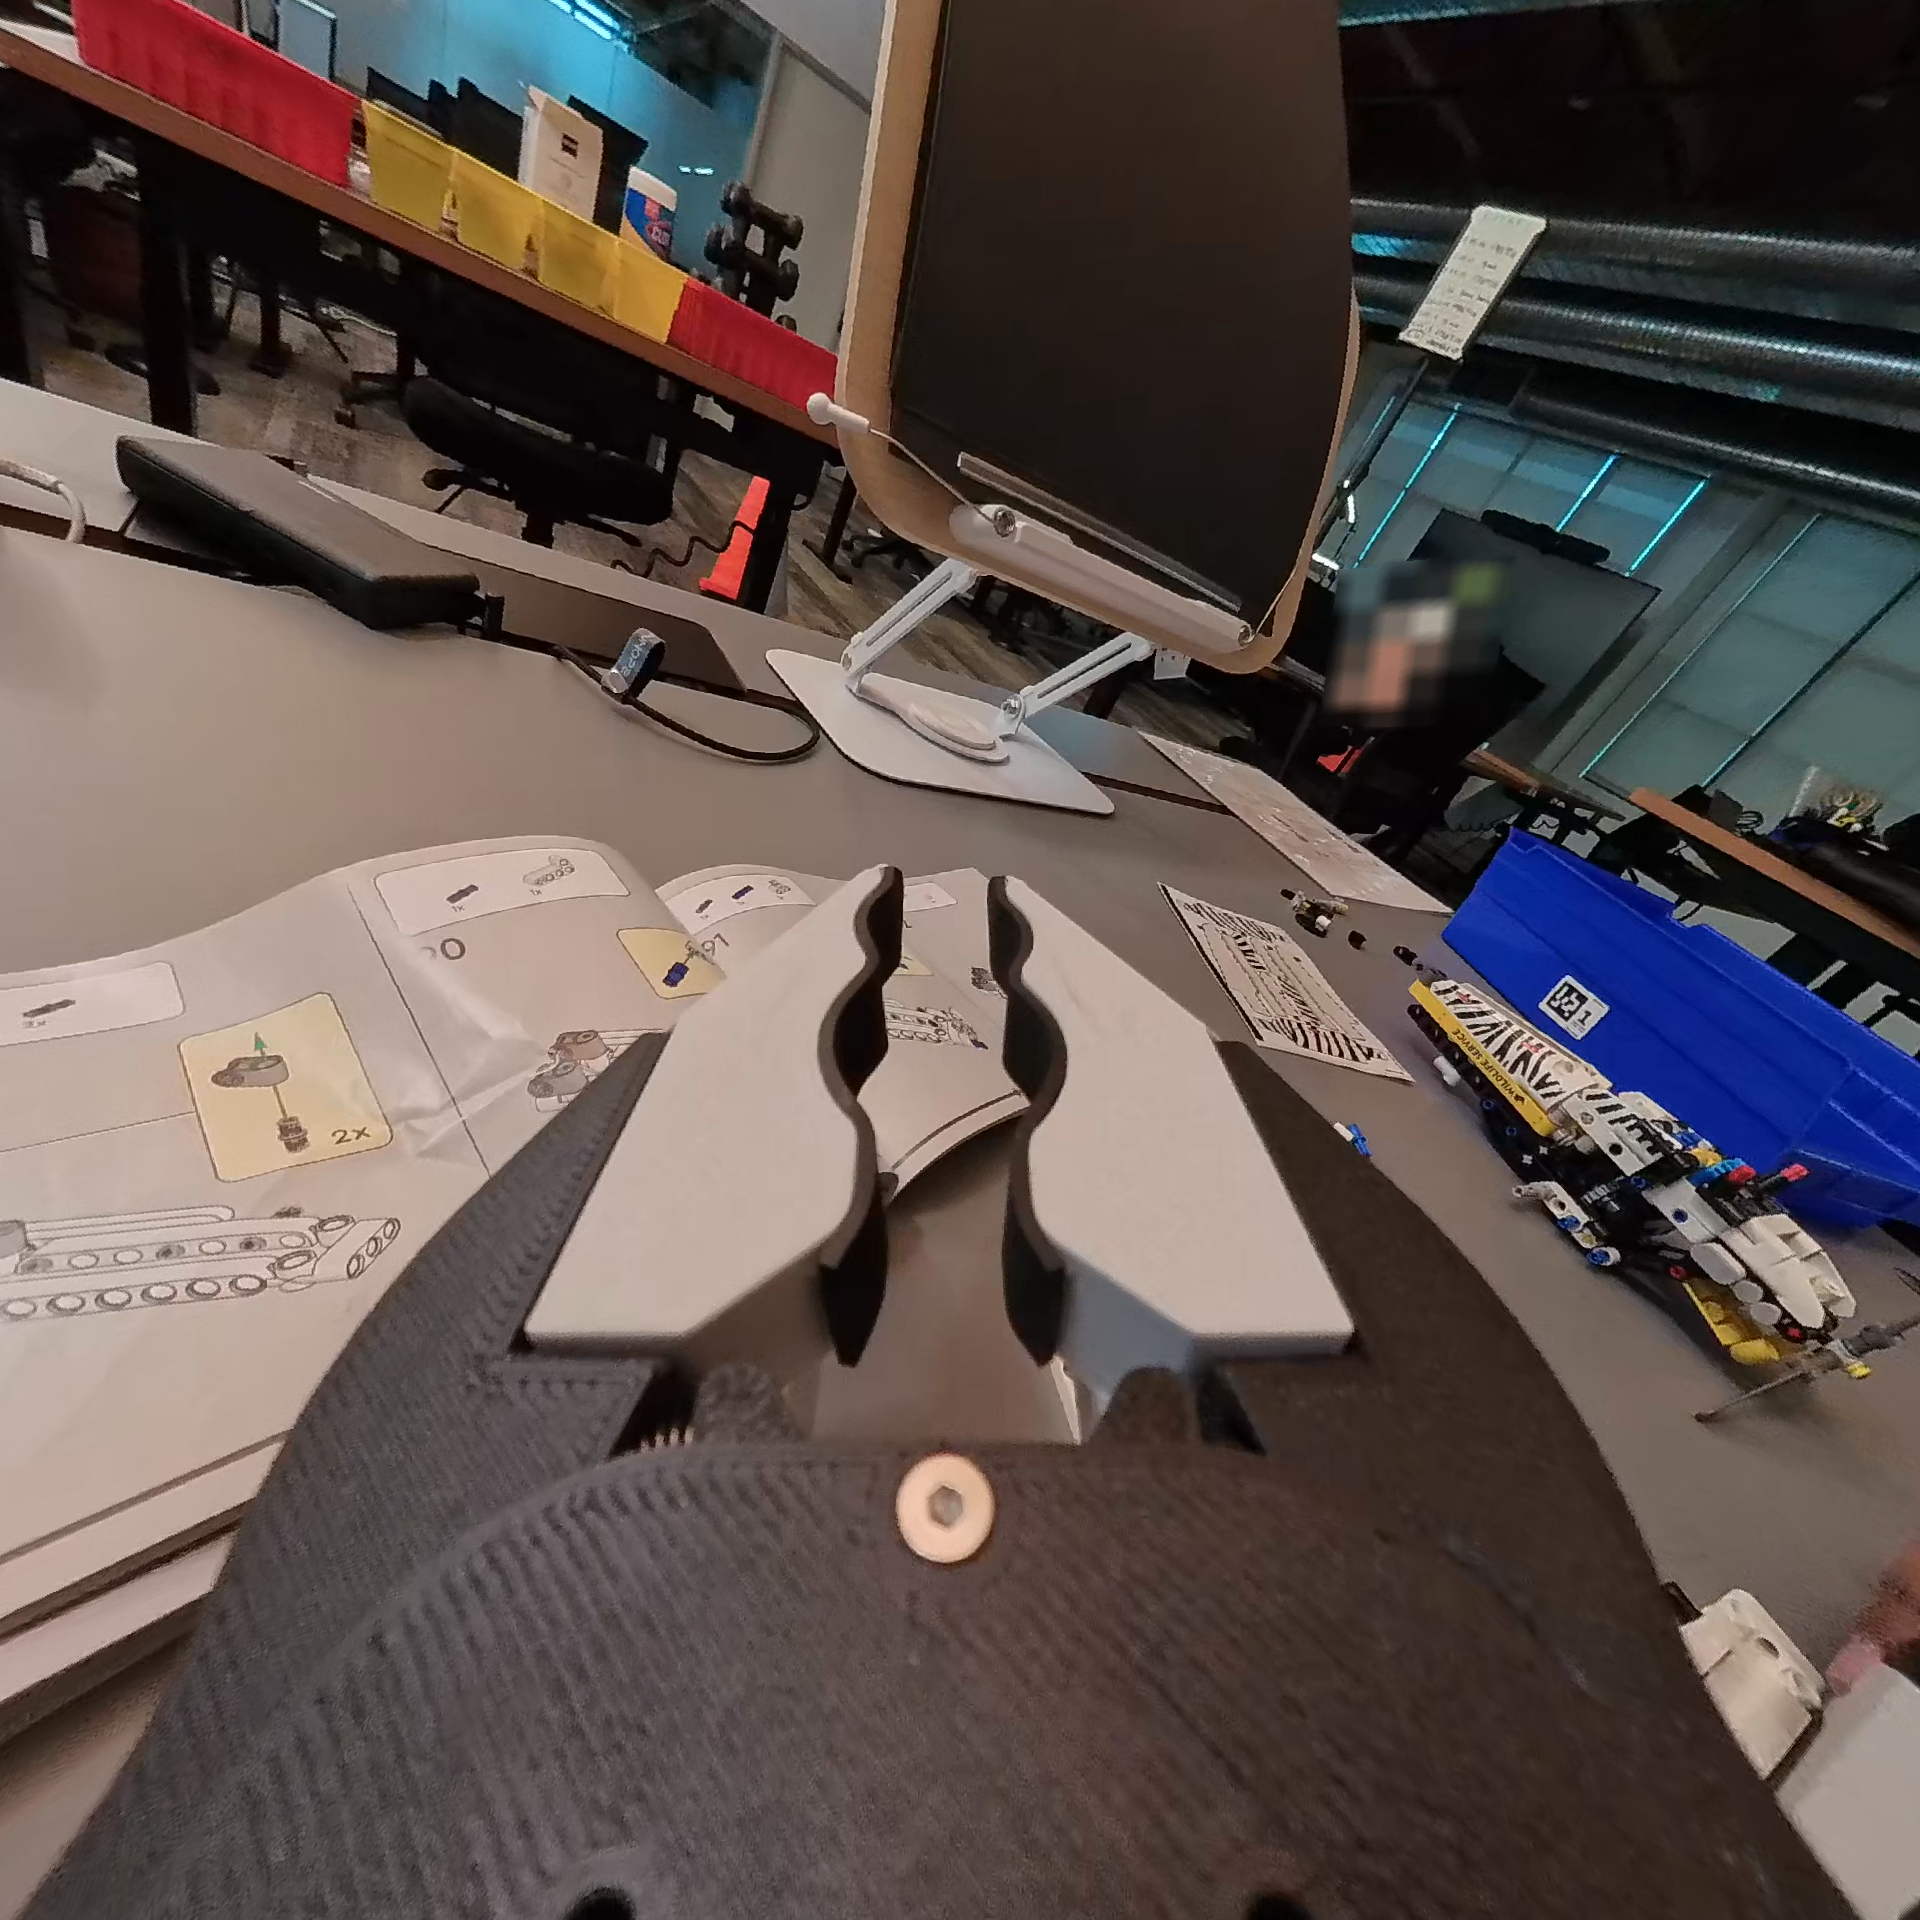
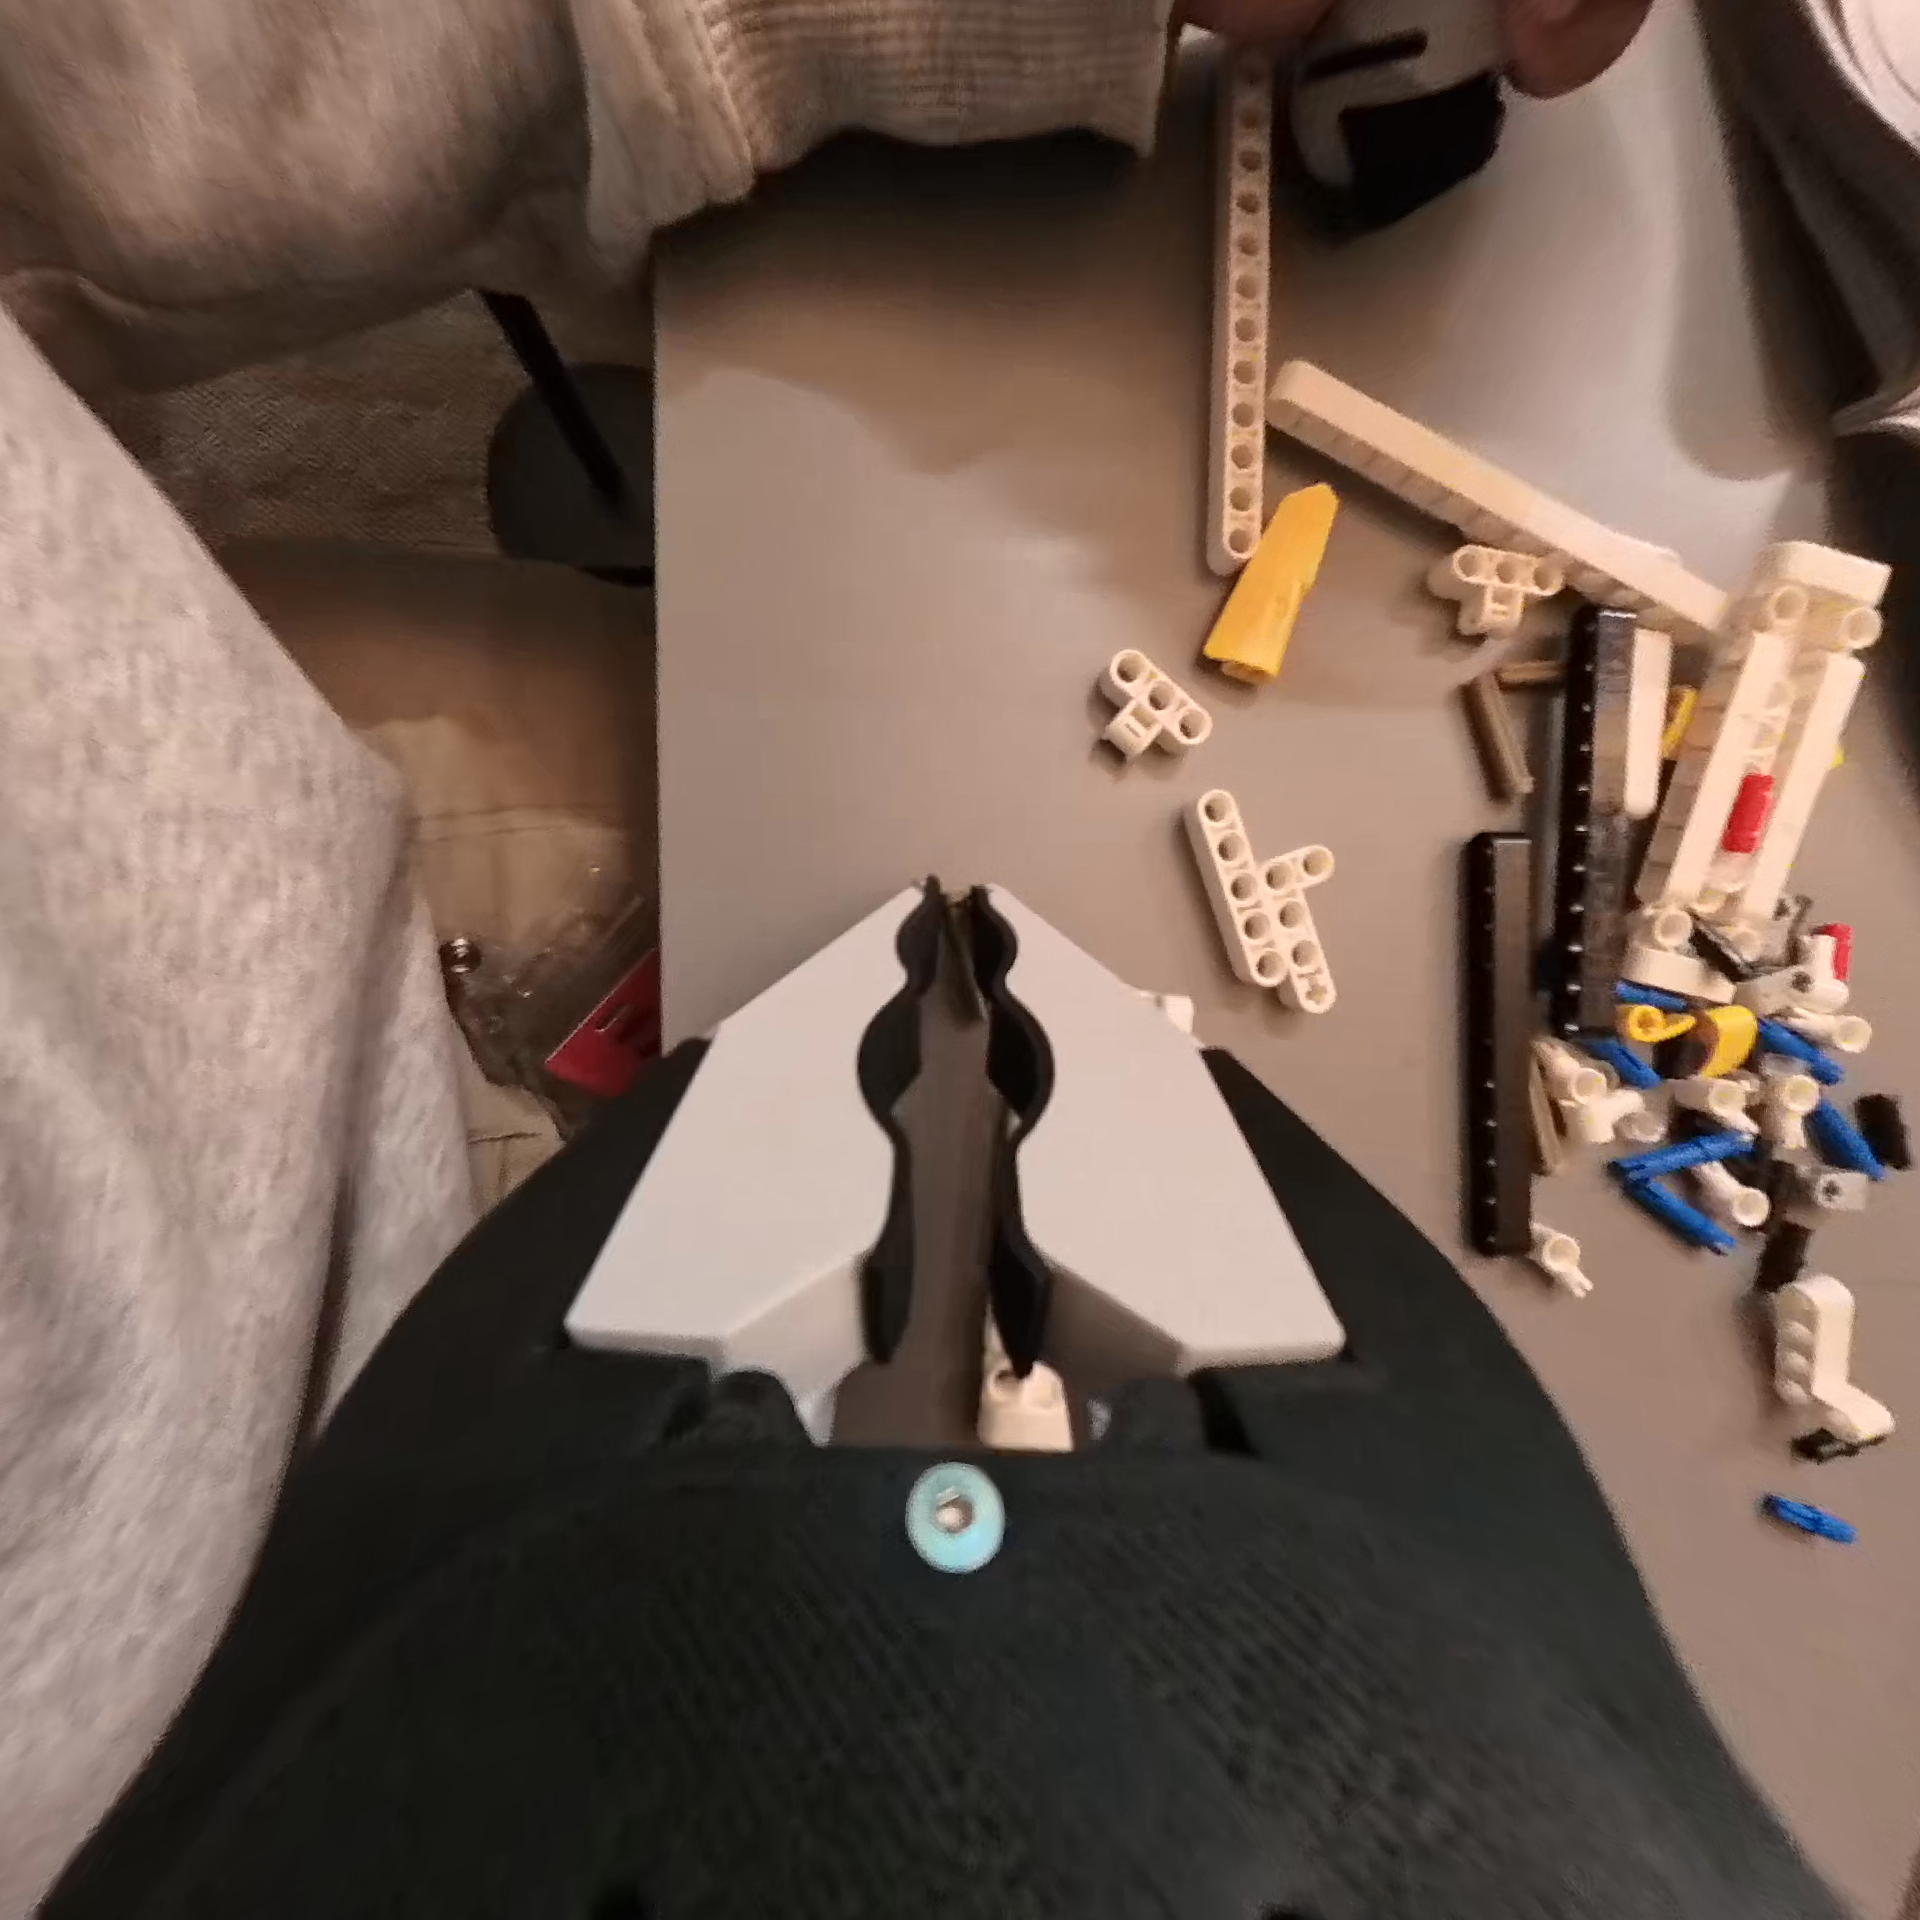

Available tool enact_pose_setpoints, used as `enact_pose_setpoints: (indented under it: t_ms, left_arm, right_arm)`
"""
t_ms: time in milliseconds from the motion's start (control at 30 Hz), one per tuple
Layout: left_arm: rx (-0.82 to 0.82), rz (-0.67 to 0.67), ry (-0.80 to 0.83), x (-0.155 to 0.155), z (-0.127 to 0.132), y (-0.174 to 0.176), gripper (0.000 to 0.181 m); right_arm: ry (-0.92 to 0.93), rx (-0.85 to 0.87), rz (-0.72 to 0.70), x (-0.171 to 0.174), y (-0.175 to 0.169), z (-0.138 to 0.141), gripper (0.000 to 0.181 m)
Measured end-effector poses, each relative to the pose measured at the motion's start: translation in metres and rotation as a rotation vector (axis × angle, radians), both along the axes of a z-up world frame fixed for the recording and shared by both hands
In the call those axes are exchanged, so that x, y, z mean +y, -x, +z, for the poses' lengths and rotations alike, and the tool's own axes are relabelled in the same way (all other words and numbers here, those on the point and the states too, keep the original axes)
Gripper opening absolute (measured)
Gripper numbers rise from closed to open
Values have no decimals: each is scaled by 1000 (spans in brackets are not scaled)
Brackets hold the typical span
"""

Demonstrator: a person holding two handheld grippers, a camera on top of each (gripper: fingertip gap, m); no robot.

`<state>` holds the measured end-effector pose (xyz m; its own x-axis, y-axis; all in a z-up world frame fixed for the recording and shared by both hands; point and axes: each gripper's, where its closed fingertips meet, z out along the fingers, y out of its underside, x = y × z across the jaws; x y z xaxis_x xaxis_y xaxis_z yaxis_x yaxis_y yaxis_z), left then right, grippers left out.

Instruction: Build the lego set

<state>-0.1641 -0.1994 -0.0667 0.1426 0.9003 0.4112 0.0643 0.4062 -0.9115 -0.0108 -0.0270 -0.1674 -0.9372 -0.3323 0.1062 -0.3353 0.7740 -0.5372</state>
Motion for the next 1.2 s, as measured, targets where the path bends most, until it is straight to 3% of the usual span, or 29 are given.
enact_pose_setpoints:
  t_ms: [200,333,533,667,933,1200]
  left_arm:
    - [7,2,-6,-1,1,0,14]
    - [10,1,-11,-1,2,0,14]
    - [11,4,-10,-2,2,-1,14]
    - [14,-1,-17,-1,3,-1,14]
    - [13,-3,-19,-1,3,0,14]
    - [9,-2,-14,-1,2,0,14]
  right_arm:
    - [124,-32,-67,-26,7,17,3]
    - [263,-50,-198,-50,37,41,3]
    - [221,-141,-368,-66,65,23,3]
    - [239,-102,-413,-63,76,23,11]
    - [438,-106,-639,-30,130,67,14]
    - [498,-119,-709,-4,149,83,19]
